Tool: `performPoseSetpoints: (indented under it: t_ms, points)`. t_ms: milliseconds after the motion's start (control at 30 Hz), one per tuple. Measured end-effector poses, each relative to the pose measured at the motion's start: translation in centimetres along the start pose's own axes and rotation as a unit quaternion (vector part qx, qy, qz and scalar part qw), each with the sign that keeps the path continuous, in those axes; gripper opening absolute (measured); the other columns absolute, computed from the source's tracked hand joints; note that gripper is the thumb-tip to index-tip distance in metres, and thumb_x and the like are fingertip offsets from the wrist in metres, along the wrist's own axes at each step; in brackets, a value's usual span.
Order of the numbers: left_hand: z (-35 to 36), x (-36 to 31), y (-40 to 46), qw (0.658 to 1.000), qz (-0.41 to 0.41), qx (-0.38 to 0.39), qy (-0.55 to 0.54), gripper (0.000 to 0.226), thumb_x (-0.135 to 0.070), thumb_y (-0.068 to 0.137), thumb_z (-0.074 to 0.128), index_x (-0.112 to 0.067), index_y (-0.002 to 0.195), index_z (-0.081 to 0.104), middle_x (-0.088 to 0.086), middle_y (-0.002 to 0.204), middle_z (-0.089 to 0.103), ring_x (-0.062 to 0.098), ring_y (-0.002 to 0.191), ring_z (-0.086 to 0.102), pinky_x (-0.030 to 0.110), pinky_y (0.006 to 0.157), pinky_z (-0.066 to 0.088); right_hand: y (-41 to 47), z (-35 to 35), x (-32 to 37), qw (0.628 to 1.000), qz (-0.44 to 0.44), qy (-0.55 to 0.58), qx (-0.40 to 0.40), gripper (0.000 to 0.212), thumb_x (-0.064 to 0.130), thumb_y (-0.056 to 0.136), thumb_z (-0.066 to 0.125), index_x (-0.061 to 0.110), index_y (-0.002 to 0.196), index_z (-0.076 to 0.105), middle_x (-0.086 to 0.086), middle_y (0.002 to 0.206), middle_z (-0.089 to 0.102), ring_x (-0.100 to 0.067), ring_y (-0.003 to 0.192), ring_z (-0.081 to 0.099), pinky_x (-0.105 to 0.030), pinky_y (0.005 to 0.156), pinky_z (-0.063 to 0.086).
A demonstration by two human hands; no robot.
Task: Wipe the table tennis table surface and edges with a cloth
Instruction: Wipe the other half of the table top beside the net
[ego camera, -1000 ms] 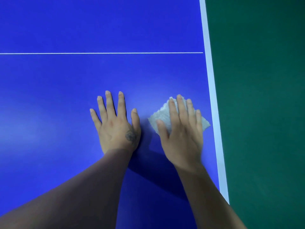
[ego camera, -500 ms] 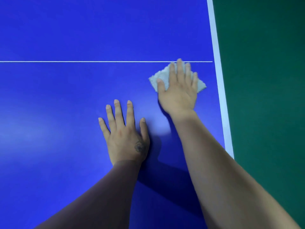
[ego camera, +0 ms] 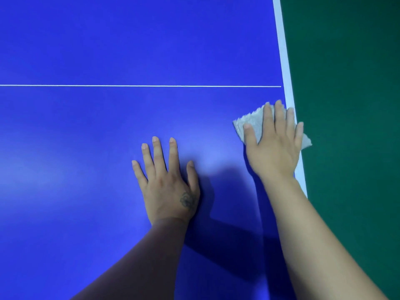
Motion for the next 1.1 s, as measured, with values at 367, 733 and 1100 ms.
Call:
performPoseSetpoints:
  t_ms: [367,733,1100]
  points:
    - [0.4,0.2,0.0,1.000,0.005,-0.006,-0.006,0.067,-0.050,0.107,0.034,-0.022,0.168,0.033,0.010,0.178,0.018,0.034,0.166,0.010,0.063,0.131,0.010,5.7,2.1,13.4,0.994,-0.076,0.045,0.061,0.074,0.058,0.107,0.030,0.022,0.170,0.016,0.002,0.178,0.003,-0.025,0.164,-0.004,-0.049,0.132,-0.005]
    - [0.4,0.1,-0.1,1.000,0.001,-0.001,-0.017,0.066,-0.047,0.107,0.028,-0.022,0.168,0.033,0.009,0.179,0.017,0.032,0.166,0.008,0.062,0.132,0.008,3.0,-2.1,12.0,0.982,-0.055,0.147,0.107,0.064,0.045,0.099,0.064,0.029,0.158,0.043,0.000,0.156,0.045,-0.026,0.143,0.040,-0.041,0.114,0.034]
    - [0.3,0.2,-0.1,1.000,-0.001,0.004,-0.024,0.070,-0.048,0.105,0.029,-0.021,0.169,0.029,0.009,0.179,0.016,0.032,0.166,0.007,0.062,0.132,0.007,2.1,-2.4,9.6,0.957,0.098,0.181,0.206,0.022,0.025,0.083,0.067,0.022,0.078,0.046,0.002,0.078,0.048,-0.028,0.075,0.048,-0.033,0.054,0.030]
Point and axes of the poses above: each hand's wrist, its own y-axis towards the middle knuckle, its own z-axis out of the palm, x = y × z, the point moved 4 cm from there along y, towards the middle knuckle
